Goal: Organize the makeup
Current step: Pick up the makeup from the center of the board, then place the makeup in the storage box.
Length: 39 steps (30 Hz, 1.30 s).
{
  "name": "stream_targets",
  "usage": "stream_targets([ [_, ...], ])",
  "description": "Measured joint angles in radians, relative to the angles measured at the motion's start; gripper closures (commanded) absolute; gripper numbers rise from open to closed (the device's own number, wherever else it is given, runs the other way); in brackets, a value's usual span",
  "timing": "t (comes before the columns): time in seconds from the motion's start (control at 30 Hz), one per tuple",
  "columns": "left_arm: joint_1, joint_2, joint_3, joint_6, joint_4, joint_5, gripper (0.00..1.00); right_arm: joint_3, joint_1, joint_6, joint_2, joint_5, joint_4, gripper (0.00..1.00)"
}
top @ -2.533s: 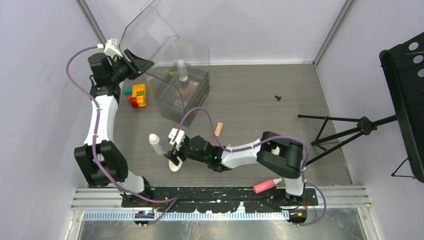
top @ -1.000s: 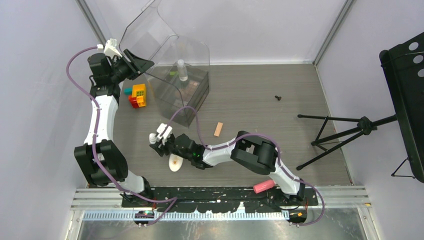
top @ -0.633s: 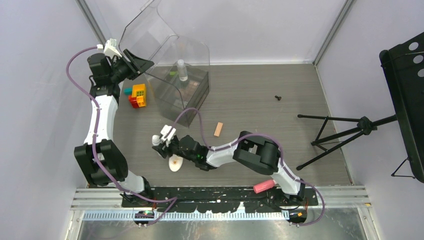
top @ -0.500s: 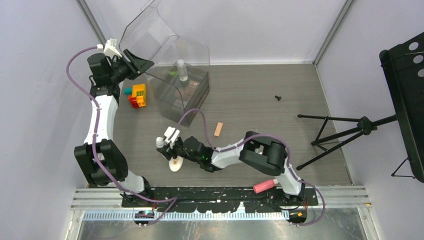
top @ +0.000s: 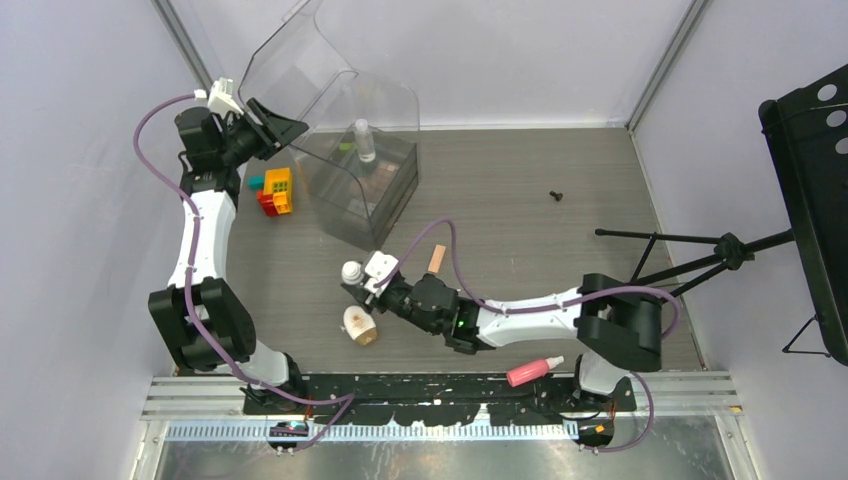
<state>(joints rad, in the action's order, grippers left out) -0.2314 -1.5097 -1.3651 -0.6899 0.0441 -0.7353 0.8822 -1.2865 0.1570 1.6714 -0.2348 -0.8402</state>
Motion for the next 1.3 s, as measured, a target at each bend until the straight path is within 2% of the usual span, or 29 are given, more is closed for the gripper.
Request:
stream_targets([
  [0.37, -0.005, -0.005, 0.012, -0.039, -0.003, -0.002, 0.36, -0.05, 0.039, 0.122, -0.15, -0.239, 0.102, 0.94],
  [0.4, -0.005, -0.005, 0.012, -0.039, -0.003, -0.002, 0.34, -0.05, 0.045, 0.126, -0.157, -0.248, 0.111, 0.94],
  [0.43, -0.005, -0.005, 0.014, -0.04, -0.003, -0.002, 0.27, -0.05, 0.055, 0.129, -0.166, -0.259, 0.121, 0.95],
  [0.5, -0.005, -0.007, 0.018, -0.04, -0.006, -0.003, 0.23, -0.05, 0.069, 0.129, -0.18, -0.267, 0.134, 0.96],
  [0.83, -0.008, -0.011, 0.061, -0.083, -0.088, -0.035, 0.21, -0.045, 0.272, 0.075, -0.225, -0.253, 0.193, 0.96],
  [1.13, -0.007, -0.011, 0.097, -0.144, -0.201, -0.095, 0.15, 0.086, 0.322, 0.075, -0.159, -0.193, 0.237, 0.96],
  [1.3, -0.007, -0.01, 0.107, -0.148, -0.239, -0.099, 0.19, 0.124, 0.33, 0.076, -0.121, -0.17, 0.244, 0.97],
])
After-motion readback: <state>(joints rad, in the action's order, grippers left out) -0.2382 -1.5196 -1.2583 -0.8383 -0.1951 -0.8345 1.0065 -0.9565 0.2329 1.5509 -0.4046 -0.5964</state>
